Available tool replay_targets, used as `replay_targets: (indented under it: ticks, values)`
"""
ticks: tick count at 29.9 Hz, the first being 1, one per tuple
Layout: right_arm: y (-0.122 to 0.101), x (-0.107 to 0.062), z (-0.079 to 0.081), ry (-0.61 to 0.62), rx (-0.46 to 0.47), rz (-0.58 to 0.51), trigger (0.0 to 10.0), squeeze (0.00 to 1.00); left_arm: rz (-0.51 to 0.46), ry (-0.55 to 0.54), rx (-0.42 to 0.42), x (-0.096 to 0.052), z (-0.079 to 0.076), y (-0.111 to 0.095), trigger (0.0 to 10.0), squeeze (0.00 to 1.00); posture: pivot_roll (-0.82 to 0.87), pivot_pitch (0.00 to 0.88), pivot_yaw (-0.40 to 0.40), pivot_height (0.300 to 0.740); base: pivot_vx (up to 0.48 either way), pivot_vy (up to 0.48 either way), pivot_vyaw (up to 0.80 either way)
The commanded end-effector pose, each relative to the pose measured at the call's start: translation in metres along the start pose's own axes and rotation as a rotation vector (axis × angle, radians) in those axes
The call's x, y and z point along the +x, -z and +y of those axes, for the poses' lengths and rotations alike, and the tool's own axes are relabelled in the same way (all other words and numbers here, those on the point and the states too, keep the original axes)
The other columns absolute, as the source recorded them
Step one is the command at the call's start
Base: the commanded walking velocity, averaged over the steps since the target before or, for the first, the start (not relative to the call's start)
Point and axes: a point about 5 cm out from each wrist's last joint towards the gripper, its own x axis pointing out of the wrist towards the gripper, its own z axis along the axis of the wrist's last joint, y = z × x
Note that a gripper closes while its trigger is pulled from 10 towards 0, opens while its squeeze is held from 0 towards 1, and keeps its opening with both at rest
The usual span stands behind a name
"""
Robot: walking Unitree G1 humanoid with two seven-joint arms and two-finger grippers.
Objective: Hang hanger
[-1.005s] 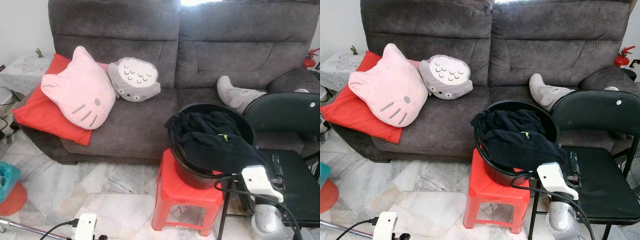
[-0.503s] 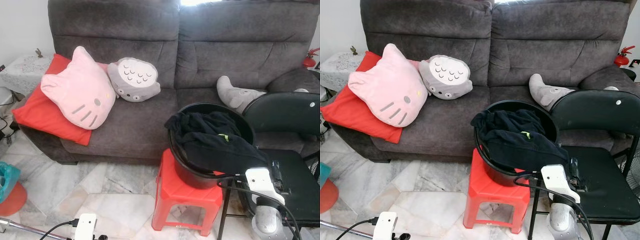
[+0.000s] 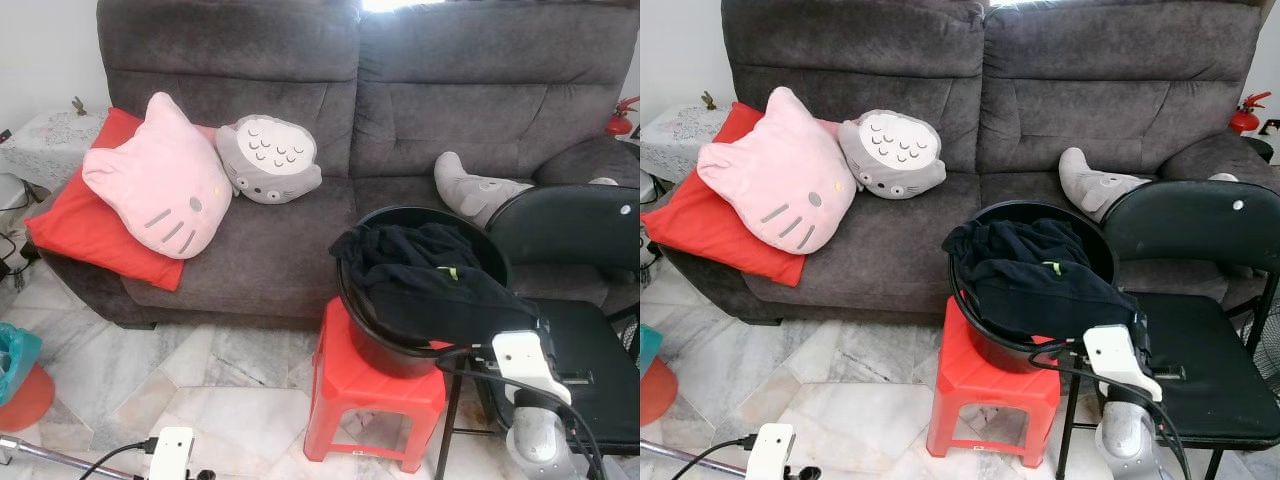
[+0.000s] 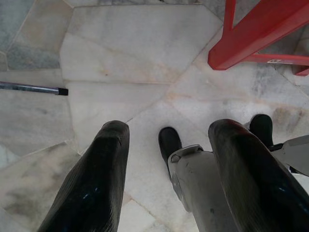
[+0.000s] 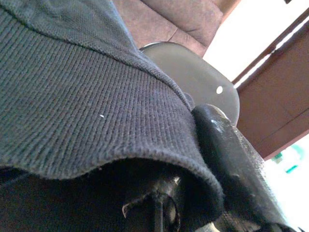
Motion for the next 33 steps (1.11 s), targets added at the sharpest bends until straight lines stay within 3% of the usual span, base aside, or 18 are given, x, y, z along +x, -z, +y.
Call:
replay_targets:
  ticks: [1, 4, 5, 6, 10, 12, 13, 14, 28, 29, 30, 33]
  values:
    - [0.0009, 0.0035, -0.0024, -0.008, -0.006, -0.002, 10.0, 0.00, 0.014, 0.000, 0.025, -0.0009, 0.0021, 0.0029, 10.0, 0.00, -0.07, 0.000, -0.011, 0.740, 0.000, 0.000, 0.00]
    - [0.0004, 0.0039, -0.0023, -0.017, -0.008, -0.012, 10.0, 0.01, 0.014, 0.001, 0.025, -0.0009, 0.0019, 0.0030, 10.0, 0.00, -0.07, 0.000, -0.011, 0.740, 0.000, 0.000, 0.00]
    - [-0.0001, 0.0040, -0.0023, -0.019, -0.013, -0.017, 10.0, 0.76, 0.014, 0.002, 0.025, -0.0009, 0.0019, 0.0030, 10.0, 0.00, -0.07, 0.000, -0.011, 0.740, 0.000, 0.000, 0.00]
    - [-0.0012, 0.0041, -0.0014, -0.027, -0.010, -0.026, 10.0, 1.00, 0.014, 0.002, 0.025, -0.0009, 0.0020, 0.0030, 10.0, 0.00, -0.07, 0.000, -0.011, 0.740, 0.000, 0.000, 0.00]
    - [-0.0035, 0.0046, 0.0018, -0.052, -0.038, -0.043, 10.0, 1.00, 0.015, 0.002, 0.024, -0.0009, 0.0021, 0.0030, 10.0, 0.00, -0.07, 0.000, -0.012, 0.740, 0.000, 0.000, 0.00]
    - [-0.0034, 0.0048, 0.0026, -0.059, -0.041, -0.042, 10.0, 0.95, 0.015, 0.002, 0.024, -0.0009, 0.0021, 0.0030, 10.0, 0.00, -0.07, 0.000, -0.012, 0.740, 0.000, 0.000, 0.00]
    - [-0.0033, 0.0052, 0.0046, -0.081, -0.058, -0.048, 10.0, 0.22, 0.015, 0.002, 0.024, -0.0009, 0.0021, 0.0029, 10.0, 0.00, -0.07, 0.000, -0.012, 0.740, 0.000, 0.000, 0.00]
    - [-0.0042, 0.0055, 0.0050, -0.088, -0.083, -0.063, 10.0, 0.00, 0.015, 0.002, 0.025, -0.0009, 0.0021, 0.0028, 10.0, 0.00, -0.07, 0.000, -0.013, 0.740, 0.000, 0.000, 0.00]
    - [-0.0058, 0.0074, 0.0043, -0.101, -0.127, -0.097, 10.0, 0.00, 0.015, 0.004, 0.029, -0.0010, 0.0023, 0.0030, 10.0, 0.00, -0.07, 0.000, -0.011, 0.740, 0.000, 0.000, 0.00]
    - [-0.0060, 0.0074, 0.0044, -0.101, -0.124, -0.099, 9.4, 0.00, 0.015, 0.003, 0.029, -0.0010, 0.0023, 0.0030, 10.0, 0.00, -0.06, 0.000, -0.012, 0.740, 0.000, 0.000, 0.00]
    - [-0.0074, 0.0072, 0.0049, -0.104, -0.120, -0.112, 0.0, 0.00, 0.015, 0.003, 0.029, -0.0010, 0.0023, 0.0030, 10.0, 0.00, -0.06, 0.000, -0.012, 0.740, 0.000, 0.000, 0.00]
    - [-0.0087, 0.0070, 0.0057, -0.108, -0.124, -0.124, 0.0, 0.00, 0.014, 0.004, 0.029, -0.0010, 0.0022, 0.0029, 10.0, 0.00, -0.06, 0.000, -0.013, 0.740, 0.000, 0.000, 0.00]
